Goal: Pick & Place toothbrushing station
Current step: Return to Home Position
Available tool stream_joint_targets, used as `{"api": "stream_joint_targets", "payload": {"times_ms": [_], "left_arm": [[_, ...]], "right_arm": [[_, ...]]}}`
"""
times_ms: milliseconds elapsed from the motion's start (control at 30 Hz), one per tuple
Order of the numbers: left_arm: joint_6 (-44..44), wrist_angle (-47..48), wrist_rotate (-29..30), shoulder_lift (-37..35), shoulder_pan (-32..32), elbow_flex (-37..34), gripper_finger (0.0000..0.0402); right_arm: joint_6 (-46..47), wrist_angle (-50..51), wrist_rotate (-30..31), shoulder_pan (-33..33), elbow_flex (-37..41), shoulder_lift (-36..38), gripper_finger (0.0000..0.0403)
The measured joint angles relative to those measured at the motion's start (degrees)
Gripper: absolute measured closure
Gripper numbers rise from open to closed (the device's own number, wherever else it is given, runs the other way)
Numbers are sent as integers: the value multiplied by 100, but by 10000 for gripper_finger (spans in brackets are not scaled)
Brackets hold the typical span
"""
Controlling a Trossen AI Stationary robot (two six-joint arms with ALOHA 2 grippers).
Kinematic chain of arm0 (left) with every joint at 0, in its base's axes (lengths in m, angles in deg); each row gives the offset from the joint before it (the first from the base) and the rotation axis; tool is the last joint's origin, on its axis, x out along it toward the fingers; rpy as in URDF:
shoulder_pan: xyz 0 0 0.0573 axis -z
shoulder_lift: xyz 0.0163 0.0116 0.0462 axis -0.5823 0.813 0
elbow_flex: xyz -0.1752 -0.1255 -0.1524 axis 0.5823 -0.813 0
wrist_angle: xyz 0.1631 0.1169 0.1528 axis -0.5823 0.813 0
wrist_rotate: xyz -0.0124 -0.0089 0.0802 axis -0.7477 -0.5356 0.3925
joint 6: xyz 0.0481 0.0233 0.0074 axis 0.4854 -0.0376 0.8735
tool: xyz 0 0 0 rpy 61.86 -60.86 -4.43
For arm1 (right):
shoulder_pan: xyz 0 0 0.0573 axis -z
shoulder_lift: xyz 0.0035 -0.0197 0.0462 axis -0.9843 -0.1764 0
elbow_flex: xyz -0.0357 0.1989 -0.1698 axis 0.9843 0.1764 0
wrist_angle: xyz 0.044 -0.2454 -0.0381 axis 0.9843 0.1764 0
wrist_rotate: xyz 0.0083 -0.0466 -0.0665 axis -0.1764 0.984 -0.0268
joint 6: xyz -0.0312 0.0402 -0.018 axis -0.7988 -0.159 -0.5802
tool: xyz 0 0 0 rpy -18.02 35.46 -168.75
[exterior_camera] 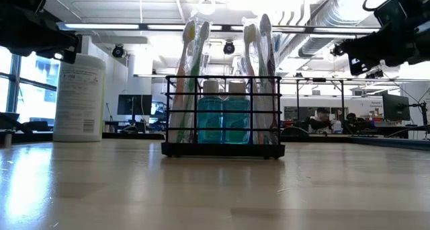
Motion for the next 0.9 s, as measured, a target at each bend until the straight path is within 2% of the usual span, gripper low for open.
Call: {"api": "stream_joint_targets", "payload": {"times_ms": [333,533,600,800,900], "left_arm": [[-8,-163,-17,4,0,-19,396],[163,-339,55,4,0,-37,396],[230,-345,93,4,0,-37,396],[465,-345,119,4,0,-37,396],[510,-345,132,4,0,-37,396]], "right_arm": [[56,-398,-841,664,2,-63,398],[227,-1672,-1210,818,4,-214,398],[207,-1675,-1207,816,4,-266,398],[203,-1262,-697,816,9,-677,398],[181,-1224,-689,816,9,-963,398]]}}
